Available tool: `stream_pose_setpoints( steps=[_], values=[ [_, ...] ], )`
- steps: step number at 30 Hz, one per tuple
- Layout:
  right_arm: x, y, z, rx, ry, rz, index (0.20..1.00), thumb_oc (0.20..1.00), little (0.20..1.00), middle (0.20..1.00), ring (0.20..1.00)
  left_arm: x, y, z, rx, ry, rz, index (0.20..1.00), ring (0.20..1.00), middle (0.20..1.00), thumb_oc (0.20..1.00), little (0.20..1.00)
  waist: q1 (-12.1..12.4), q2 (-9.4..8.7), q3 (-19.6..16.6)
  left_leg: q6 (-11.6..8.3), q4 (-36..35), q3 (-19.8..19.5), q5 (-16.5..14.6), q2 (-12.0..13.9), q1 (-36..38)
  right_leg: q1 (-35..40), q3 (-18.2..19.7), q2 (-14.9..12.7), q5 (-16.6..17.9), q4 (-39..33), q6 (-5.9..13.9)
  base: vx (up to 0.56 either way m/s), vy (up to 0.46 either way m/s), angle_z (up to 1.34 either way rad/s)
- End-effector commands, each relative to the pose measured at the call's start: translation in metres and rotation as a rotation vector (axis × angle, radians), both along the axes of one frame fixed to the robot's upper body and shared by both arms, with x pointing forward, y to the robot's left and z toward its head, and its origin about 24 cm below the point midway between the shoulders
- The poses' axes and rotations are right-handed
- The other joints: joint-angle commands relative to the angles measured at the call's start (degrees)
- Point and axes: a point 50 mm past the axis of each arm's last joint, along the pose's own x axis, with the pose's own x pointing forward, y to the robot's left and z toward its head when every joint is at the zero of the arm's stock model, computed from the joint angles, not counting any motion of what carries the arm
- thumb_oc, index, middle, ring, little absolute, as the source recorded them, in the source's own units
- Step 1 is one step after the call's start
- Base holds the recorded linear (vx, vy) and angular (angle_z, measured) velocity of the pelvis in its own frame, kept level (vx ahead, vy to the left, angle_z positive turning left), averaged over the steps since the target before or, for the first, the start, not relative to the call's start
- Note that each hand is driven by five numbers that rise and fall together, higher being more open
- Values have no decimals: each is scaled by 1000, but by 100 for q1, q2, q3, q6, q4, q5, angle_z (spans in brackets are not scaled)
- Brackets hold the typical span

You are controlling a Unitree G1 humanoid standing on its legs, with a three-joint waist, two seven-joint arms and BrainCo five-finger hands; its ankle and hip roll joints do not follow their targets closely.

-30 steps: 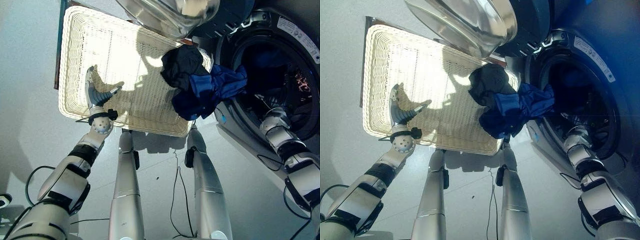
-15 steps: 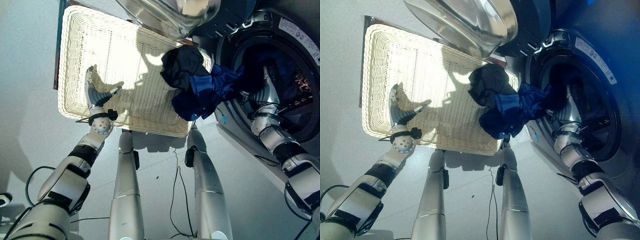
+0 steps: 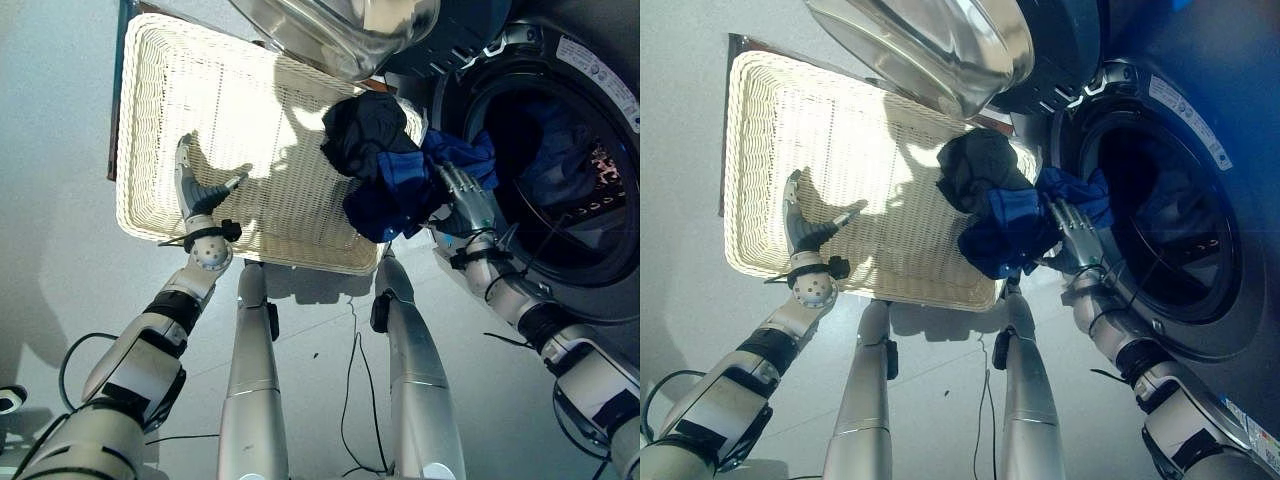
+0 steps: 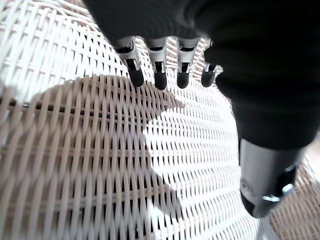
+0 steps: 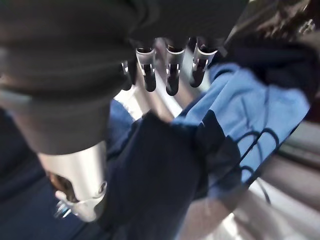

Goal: Put the clothes into the washing machine.

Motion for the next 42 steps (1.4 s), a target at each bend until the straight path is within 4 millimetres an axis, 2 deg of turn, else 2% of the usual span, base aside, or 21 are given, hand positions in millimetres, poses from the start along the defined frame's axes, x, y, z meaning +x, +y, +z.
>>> stream_pose_setpoints(
  steps=[1, 5, 16, 17, 18, 27, 42],
  values=[
    [-5, -10, -5, -67, 20, 6, 1000, 1000, 1000, 1000, 1000, 1, -5, 6, -10, -57, -9, 1000, 1000, 1000, 1000, 1000, 60, 69, -168, 591, -40, 377, 367, -286, -175, 0, -83, 93, 56, 168, 199, 0, 0, 0],
    [0, -12, -4, -84, 25, -11, 1000, 1000, 1000, 1000, 1000, 3, -7, 8, -11, -54, -18, 1000, 1000, 1000, 1000, 1000, 88, 101, -168, 586, -38, 376, 379, -291, -168, 8, -89, 79, 70, 164, 198, 0, 0, 0],
    [17, -11, 29, -81, -76, -66, 1000, 1000, 1000, 1000, 1000, 8, -20, 12, -9, -54, -48, 1000, 1000, 1000, 1000, 1000, 183, 230, -168, 584, -46, 353, 415, -325, -201, -38, -85, 53, 115, 140, 201, 0, 0, 0],
    [19, -10, 33, -79, -86, -80, 250, 250, 250, 250, 250, 9, -22, 12, -11, -54, -51, 1000, 1000, 1000, 1000, 1000, 199, 248, -168, 585, -52, 352, 424, -329, -201, -34, -87, 52, 122, 132, 197, -6, 11, 4],
    [20, -10, 35, -78, -91, -85, 200, 200, 200, 200, 200, 9, -23, 11, -13, -53, -52, 1000, 1000, 1000, 1000, 1000, 209, 261, -168, 587, -46, 347, 423, -332, -202, -38, -88, 47, 123, 139, 196, -2, 16, 3],
    [27, -4, 54, -66, -146, -96, 200, 200, 200, 200, 200, 10, -31, 12, -22, -53, -68, 1000, 1000, 1000, 1000, 1000, 275, 350, -168, 602, -67, 335, 444, -365, -220, -74, -95, 29, 143, 137, 186, 0, 0, 0],
    [25, -8, 53, -7, -161, -118, 200, 200, 200, 200, 200, 9, -32, 10, -27, -58, -69, 1000, 1000, 1000, 1000, 1000, 275, 350, -168, 614, -86, 338, 451, -358, -229, -106, -101, 37, 154, 156, 184, 0, 0, 0]
  ],
)
